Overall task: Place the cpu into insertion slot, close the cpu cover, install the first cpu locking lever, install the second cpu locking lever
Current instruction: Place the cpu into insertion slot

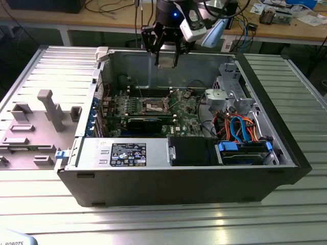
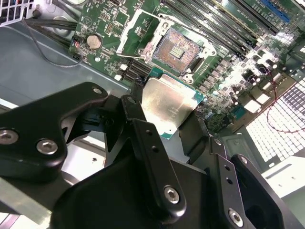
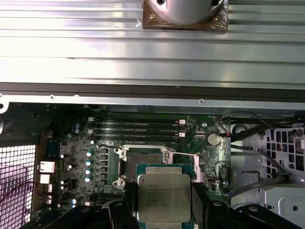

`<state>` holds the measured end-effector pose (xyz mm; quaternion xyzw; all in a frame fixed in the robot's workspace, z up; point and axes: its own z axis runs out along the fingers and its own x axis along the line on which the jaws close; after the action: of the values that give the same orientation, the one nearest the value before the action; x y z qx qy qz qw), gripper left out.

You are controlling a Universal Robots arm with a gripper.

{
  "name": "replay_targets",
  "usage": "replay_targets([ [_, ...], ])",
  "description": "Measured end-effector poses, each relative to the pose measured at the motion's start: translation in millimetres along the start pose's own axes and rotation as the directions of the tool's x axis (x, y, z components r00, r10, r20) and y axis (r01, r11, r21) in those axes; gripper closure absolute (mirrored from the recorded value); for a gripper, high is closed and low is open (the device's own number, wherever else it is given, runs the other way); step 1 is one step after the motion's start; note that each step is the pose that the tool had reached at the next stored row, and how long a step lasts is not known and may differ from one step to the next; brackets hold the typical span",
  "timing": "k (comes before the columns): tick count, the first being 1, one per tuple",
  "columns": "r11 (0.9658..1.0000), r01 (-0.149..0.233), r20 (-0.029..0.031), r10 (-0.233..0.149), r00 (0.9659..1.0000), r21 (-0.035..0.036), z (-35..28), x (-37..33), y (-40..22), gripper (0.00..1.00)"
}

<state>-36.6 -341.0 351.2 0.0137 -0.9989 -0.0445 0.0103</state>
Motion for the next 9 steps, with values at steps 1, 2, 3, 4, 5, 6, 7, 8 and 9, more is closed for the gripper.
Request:
replay_targets([
  [1, 1.0000, 0.000, -0.0001, 0.000, 1.0000, 0.0000, 0.4, 0.0, 0.0, 0.45],
  [2, 1.0000, 0.000, 0.0000, 0.000, 1.0000, -0.0001, 1.1, 0.0, -0.1, 0.45],
  [3, 1.0000, 0.000, 0.0000, 0.000, 1.0000, -0.0001, 1.6, 0.0, -0.2, 0.45],
  [4, 1.0000, 0.000, 0.0000, 0.000, 1.0000, 0.0000, 2.8, 0.2, -0.2, 0.45],
  [5, 1.0000, 0.000, 0.0001, 0.000, 1.0000, -0.0001, 3.8, 0.5, -0.3, 0.45],
  [6, 1.0000, 0.000, 0.0001, 0.000, 1.0000, -0.0001, 5.0, 1.0, -0.4, 0.45],
  [7, 1.0000, 0.000, 0.0000, 0.000, 1.0000, -0.0001, 5.8, 1.5, -0.5, 0.45],
  [8, 1.0000, 0.000, 0.0000, 0.000, 1.0000, 0.0000, 6.5, 1.8, -0.5, 0.45],
  [9, 1.0000, 0.000, 0.0000, 0.000, 1.0000, 0.0000, 7.7, 2.4, -0.6, 0.45],
])
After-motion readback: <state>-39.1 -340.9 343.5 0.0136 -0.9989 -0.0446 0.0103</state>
